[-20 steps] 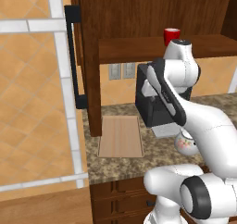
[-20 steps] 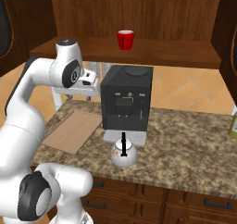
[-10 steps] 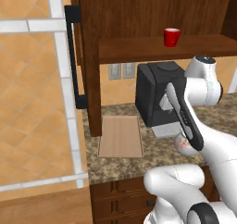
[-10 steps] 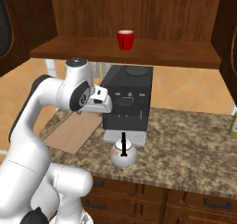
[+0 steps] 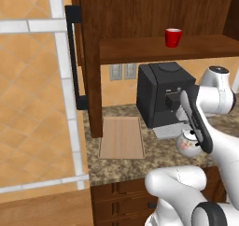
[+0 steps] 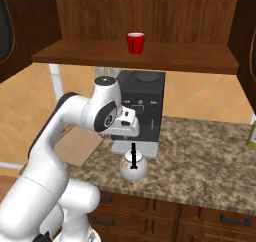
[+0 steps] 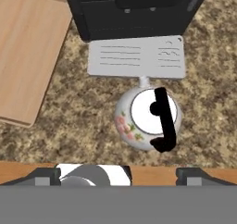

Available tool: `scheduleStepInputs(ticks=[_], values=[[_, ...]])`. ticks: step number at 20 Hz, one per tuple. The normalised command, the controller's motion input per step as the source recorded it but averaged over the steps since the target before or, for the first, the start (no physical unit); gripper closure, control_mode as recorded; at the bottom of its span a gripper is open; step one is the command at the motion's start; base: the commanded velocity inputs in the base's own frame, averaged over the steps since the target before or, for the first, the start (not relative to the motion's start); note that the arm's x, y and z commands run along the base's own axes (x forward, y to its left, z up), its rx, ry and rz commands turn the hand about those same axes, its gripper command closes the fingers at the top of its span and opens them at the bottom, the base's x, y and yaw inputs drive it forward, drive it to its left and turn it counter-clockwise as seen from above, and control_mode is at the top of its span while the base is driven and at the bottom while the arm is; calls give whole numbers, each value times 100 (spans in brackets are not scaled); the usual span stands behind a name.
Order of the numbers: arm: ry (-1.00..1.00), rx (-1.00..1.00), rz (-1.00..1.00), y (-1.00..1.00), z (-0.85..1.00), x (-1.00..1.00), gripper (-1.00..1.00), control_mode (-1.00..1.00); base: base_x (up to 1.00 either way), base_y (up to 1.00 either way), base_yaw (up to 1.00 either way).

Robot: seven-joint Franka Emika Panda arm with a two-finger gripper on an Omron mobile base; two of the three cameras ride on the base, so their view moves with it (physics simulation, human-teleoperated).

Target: Pick the kettle from the counter and place it on the tray. Then pick the mug from the cabinet and place it on the tray. Then close the cabinet doors.

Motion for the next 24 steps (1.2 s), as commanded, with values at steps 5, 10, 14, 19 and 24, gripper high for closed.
scheduleStepInputs(ticks=[5,10,14,19,24], values=[[2,0,0,-38,-29,15,-100,-100,0,0,0],[7,0,0,-41,-34,25,-100,-100,0,0,0],[2,0,0,-31,-48,21,-100,-100,0,0,0],[4,0,0,-11,-42,25,-100,-100,0,0,0],[1,-1,0,0,-32,9,-100,-100,0,0,0]])
